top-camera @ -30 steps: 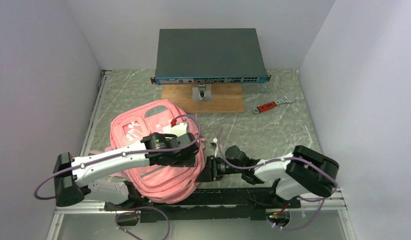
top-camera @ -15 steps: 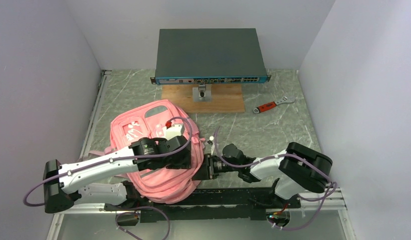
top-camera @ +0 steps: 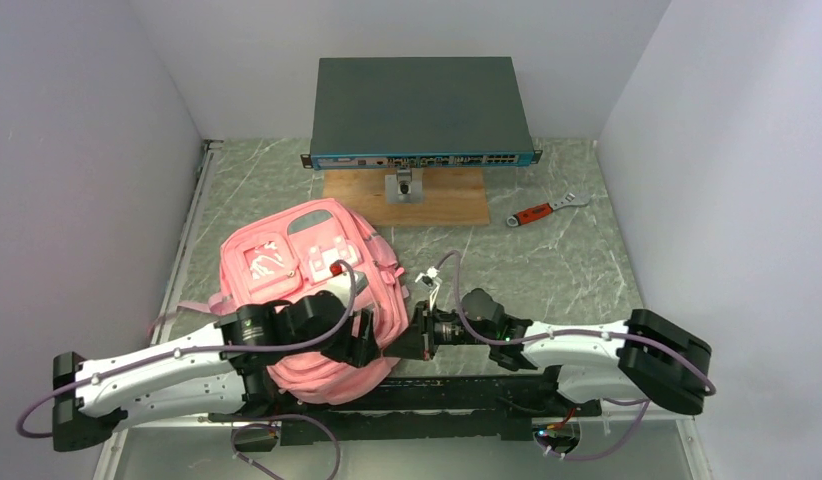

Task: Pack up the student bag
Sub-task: Zip the student bag at the center of the board.

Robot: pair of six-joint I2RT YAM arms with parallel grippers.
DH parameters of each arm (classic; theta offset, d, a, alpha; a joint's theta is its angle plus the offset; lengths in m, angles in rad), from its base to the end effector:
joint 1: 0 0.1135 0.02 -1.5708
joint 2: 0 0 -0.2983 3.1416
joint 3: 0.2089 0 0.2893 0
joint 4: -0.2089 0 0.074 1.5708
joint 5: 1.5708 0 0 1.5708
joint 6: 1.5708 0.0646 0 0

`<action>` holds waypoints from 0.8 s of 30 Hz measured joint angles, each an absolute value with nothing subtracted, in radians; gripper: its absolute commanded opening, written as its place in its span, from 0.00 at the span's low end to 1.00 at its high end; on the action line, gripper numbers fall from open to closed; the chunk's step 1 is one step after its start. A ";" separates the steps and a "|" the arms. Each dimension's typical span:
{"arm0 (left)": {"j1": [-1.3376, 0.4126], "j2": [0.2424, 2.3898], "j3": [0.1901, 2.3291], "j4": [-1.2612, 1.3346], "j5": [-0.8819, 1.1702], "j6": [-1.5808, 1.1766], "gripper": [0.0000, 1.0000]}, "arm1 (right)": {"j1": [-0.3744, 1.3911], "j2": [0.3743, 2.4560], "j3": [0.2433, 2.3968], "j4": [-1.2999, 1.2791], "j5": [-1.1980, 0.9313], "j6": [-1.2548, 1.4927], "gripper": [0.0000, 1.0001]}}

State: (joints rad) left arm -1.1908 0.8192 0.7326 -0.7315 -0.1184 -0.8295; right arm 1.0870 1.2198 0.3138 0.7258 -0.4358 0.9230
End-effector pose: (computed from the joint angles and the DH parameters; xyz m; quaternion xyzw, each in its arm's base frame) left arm 0.0805 -0.1810 0.2659 0.1454 0.9172 -0.2815 0.2417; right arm 0.1013 0.2514 0.1841 -0.1994 0.7358 0.6170 0.1952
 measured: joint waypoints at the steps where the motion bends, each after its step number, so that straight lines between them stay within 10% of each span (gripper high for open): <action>1: -1.191 0.788 0.709 -0.706 -0.110 -0.816 0.77 | 1.089 1.195 0.311 0.714 -0.421 0.910 0.00; 13: -1.292 0.825 0.673 -0.702 -0.055 -0.736 0.57 | 1.119 1.104 0.274 0.675 -0.329 0.852 0.00; 18: -1.324 0.859 0.678 -0.722 -0.092 -0.699 0.00 | 1.141 1.052 0.271 0.600 -0.268 0.837 0.00; 24: -1.363 0.834 0.708 -0.725 -0.169 -0.683 0.00 | 1.168 0.913 0.257 0.484 -0.098 0.846 0.00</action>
State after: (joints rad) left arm -1.3628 0.8341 0.7078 -0.7254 -0.1688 -0.6834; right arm 1.1679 0.9127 0.2573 0.4835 -0.0982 0.8455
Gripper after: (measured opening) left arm 0.025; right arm 0.027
